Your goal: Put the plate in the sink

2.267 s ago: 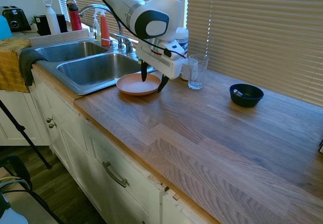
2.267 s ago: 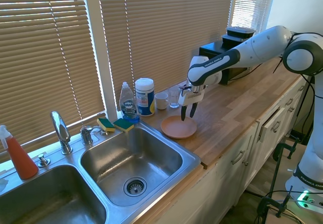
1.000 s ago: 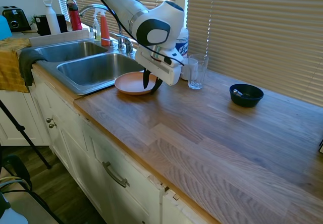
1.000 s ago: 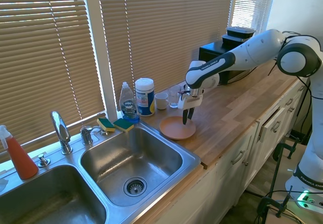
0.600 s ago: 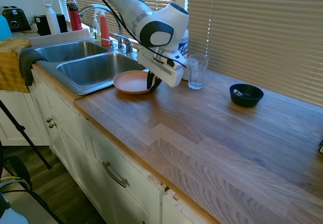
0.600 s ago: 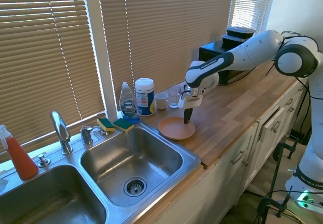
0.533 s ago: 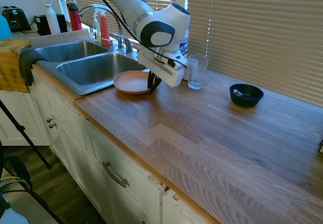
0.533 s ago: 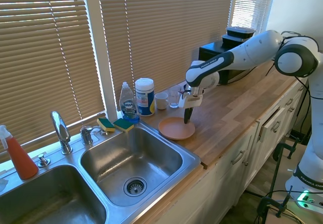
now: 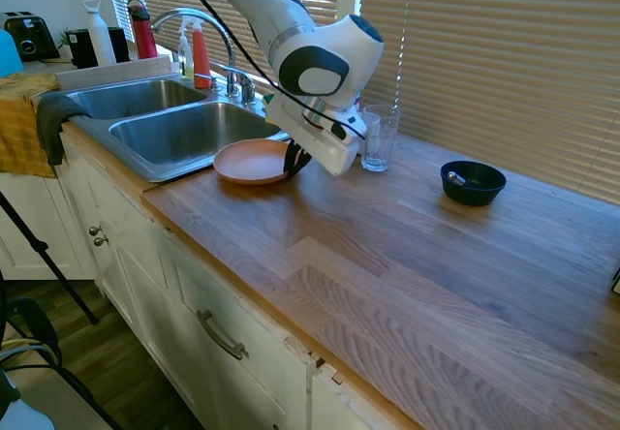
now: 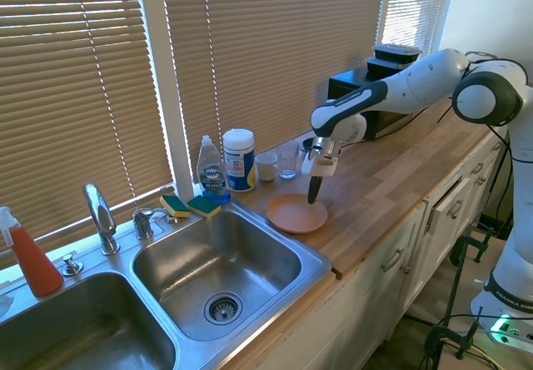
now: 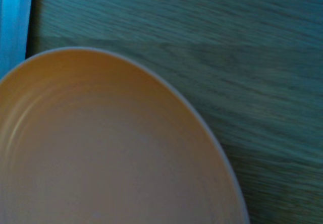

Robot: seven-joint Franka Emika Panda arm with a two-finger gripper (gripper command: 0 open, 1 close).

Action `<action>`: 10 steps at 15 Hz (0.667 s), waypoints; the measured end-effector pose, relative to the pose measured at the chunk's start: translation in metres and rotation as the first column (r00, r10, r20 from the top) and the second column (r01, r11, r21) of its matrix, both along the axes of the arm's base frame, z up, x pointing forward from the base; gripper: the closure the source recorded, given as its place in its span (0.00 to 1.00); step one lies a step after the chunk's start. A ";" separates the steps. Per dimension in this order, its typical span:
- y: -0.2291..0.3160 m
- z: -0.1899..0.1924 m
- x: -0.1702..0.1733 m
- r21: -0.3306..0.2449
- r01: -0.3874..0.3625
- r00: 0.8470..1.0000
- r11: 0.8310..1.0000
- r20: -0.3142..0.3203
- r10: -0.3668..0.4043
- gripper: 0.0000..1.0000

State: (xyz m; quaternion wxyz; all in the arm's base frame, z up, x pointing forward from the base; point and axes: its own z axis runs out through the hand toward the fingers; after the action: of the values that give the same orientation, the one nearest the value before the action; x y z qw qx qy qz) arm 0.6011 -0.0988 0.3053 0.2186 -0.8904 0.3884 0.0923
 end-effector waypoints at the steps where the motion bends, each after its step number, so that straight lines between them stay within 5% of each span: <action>1: 0.000 0.004 0.001 0.003 -0.004 1.000 1.000 0.004 0.004 1.00; 10: 0.088 0.097 0.009 0.001 -0.038 0.998 0.999 0.047 0.038 1.00</action>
State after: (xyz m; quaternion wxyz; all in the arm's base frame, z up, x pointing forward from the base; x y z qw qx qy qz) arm 0.6097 -0.0105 0.4023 0.2267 -0.8994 0.3661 0.0757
